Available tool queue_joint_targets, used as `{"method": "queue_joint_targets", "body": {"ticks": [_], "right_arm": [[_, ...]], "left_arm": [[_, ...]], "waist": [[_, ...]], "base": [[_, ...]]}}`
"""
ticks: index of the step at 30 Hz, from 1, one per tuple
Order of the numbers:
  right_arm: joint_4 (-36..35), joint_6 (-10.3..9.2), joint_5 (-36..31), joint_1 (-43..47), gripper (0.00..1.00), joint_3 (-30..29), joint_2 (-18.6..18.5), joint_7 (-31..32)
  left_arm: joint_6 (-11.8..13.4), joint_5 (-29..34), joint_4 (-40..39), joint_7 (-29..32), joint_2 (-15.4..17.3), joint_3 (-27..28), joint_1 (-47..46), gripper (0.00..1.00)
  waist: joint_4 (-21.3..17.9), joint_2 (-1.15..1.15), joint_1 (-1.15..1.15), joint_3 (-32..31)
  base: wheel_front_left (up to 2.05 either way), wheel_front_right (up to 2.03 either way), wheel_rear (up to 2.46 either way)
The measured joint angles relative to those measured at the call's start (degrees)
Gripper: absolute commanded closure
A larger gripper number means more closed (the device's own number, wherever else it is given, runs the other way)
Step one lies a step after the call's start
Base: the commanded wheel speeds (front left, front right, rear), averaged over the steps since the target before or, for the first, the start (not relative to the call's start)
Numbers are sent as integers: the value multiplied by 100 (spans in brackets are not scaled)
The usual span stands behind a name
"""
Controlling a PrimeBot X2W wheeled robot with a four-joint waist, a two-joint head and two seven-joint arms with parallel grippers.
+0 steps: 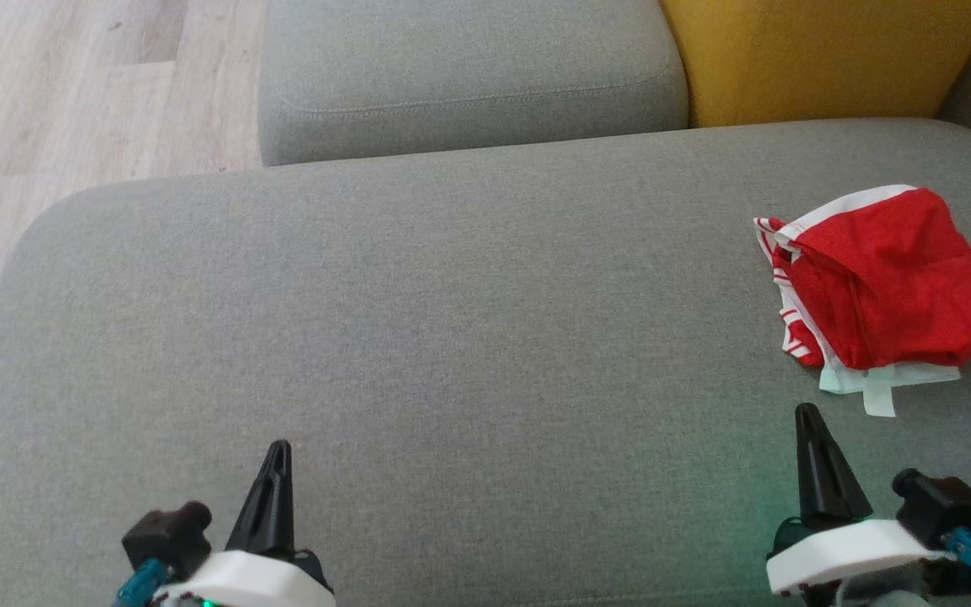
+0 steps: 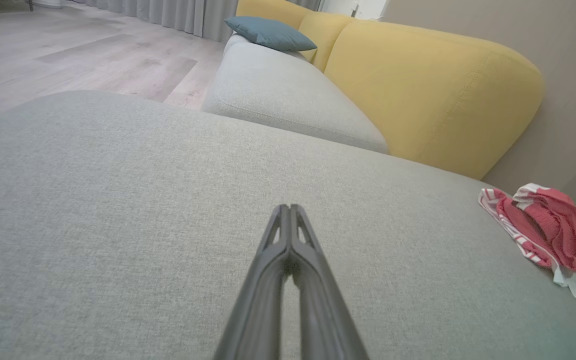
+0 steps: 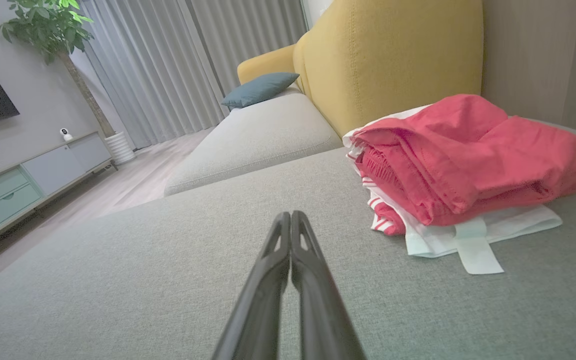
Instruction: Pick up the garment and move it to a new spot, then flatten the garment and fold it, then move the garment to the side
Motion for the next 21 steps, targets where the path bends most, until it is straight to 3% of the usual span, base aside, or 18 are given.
{"method": "queue_joint_targets", "body": {"ticks": [21], "right_arm": [[-22,0,1304,-17,100,-88,0,296]], "left_arm": [[-140,-1252,91,270,13,164,-171,100]], "waist": [[31,0,0,54]], "base": [[0,0,0]]}}
